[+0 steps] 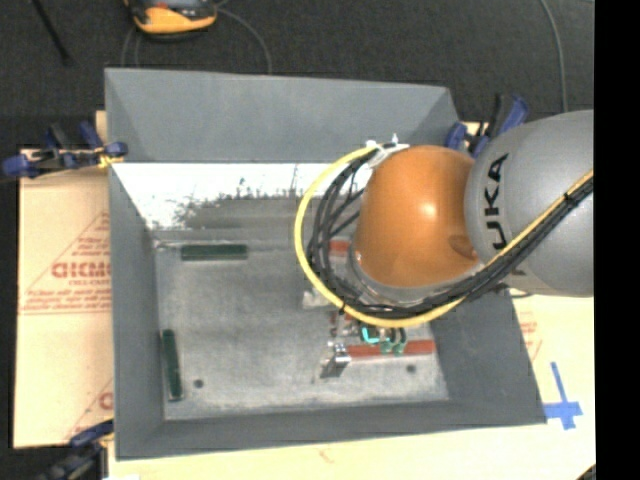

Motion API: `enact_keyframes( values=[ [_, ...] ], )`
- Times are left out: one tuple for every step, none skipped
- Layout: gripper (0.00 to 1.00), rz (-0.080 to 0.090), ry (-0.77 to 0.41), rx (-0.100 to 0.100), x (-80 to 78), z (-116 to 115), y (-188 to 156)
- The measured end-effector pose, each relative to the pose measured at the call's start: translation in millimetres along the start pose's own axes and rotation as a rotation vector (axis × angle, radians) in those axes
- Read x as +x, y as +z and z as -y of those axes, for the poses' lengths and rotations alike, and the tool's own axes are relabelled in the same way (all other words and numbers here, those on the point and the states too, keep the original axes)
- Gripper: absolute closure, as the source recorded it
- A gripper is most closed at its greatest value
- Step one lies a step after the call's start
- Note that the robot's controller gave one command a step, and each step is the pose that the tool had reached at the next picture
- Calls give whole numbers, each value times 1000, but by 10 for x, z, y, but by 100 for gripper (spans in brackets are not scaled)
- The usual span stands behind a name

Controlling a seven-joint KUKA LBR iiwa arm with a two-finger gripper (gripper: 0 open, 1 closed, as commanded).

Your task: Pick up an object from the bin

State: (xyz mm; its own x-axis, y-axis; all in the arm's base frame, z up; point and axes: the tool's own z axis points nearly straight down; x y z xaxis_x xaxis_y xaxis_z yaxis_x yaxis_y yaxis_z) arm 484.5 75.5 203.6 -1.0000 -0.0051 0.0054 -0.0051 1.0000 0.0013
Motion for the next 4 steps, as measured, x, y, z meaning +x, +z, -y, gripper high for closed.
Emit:
enact_keyframes(
  values=[
    [0,8,2,-1,-16,3,-39],
    [100,6,-93,3,-225,759,1176],
    [0,8,-91,1,-232,744,1165],
    [0,8,-91,1,-232,741,1165]
  ],
)
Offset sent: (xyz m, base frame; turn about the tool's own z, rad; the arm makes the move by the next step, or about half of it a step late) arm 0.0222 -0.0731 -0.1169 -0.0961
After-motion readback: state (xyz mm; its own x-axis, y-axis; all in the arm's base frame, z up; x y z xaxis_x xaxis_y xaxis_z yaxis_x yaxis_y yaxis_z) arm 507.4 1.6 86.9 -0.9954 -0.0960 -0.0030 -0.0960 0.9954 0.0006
